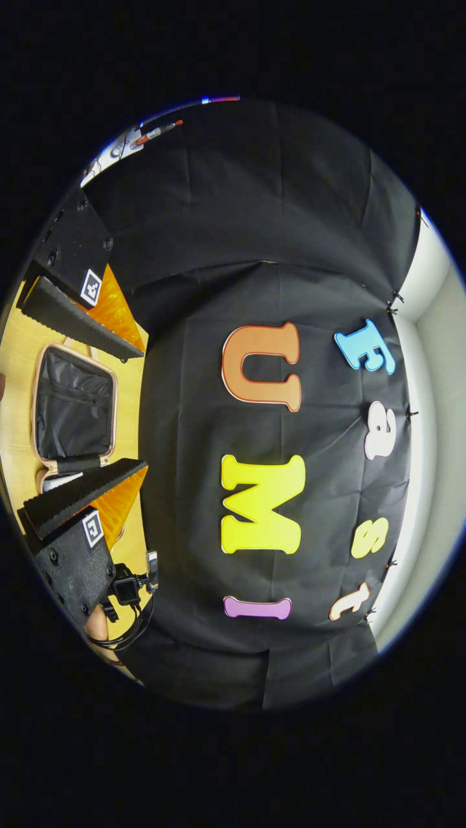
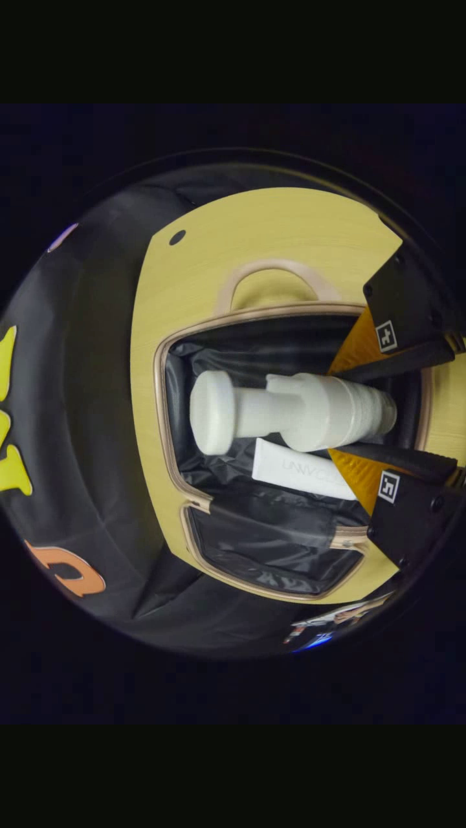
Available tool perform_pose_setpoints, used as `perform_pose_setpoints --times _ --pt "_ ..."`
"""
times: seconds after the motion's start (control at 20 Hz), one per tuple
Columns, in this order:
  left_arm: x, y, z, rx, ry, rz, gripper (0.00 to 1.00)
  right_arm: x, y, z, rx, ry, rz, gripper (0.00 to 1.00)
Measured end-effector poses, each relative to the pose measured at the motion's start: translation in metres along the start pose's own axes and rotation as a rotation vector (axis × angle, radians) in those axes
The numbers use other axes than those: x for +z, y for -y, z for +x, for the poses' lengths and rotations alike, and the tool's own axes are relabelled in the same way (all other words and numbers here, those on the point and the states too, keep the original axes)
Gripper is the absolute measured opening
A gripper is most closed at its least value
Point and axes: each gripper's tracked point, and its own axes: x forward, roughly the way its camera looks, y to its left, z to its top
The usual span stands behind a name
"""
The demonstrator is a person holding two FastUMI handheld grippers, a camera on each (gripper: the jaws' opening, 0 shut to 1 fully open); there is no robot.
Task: First open the suitcase, pack the skin care products into it, and then close the suitcase.
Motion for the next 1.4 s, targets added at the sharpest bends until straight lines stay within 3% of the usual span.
perform_pose_setpoints --times 0.3,0.4,0.6,0.7,0.75,0.8,0.9,1.0,1.2,1.25,1.4 --pt "-0.023 -0.049 0.018 0.077 -0.058 -0.021 0.98 -0.025 0.006 0.021 -0.045 -0.099 0.065 0.49" --pt "-0.033 -0.065 0.026 0.094 -0.074 -0.028 0.99 -0.024 0.010 0.022 -0.064 -0.097 0.095 0.46" --pt "-0.056 -0.103 0.039 0.155 -0.109 -0.085 0.99 -0.019 0.009 0.013 -0.060 -0.069 0.084 0.51" --pt "-0.068 -0.114 0.046 0.163 -0.115 -0.114 0.98 -0.012 0.005 -0.003 -0.046 -0.031 0.060 0.69" --pt "-0.074 -0.120 0.051 0.164 -0.119 -0.132 0.97 -0.005 0.006 -0.013 -0.049 -0.001 0.041 0.71" --pt "-0.084 -0.124 0.057 0.157 -0.144 -0.152 0.97 0.002 0.005 -0.027 -0.043 0.034 0.022 0.81" --pt "-0.109 -0.133 0.067 0.154 -0.190 -0.199 0.97 0.023 0.005 -0.061 -0.041 0.139 -0.031 0.77" --pt "-0.138 -0.144 0.082 0.157 -0.244 -0.235 0.98 0.048 0.011 -0.106 -0.050 0.279 -0.089 0.81" --pt "-0.199 -0.162 0.105 0.183 -0.358 -0.315 0.98 0.075 0.028 -0.218 -0.036 0.515 -0.127 0.81" --pt "-0.214 -0.161 0.110 0.174 -0.385 -0.362 0.98 0.074 0.034 -0.243 -0.026 0.563 -0.126 0.77" --pt "-0.247 -0.155 0.122 0.128 -0.460 -0.537 0.98 0.069 0.061 -0.311 -0.050 0.691 -0.136 0.81"
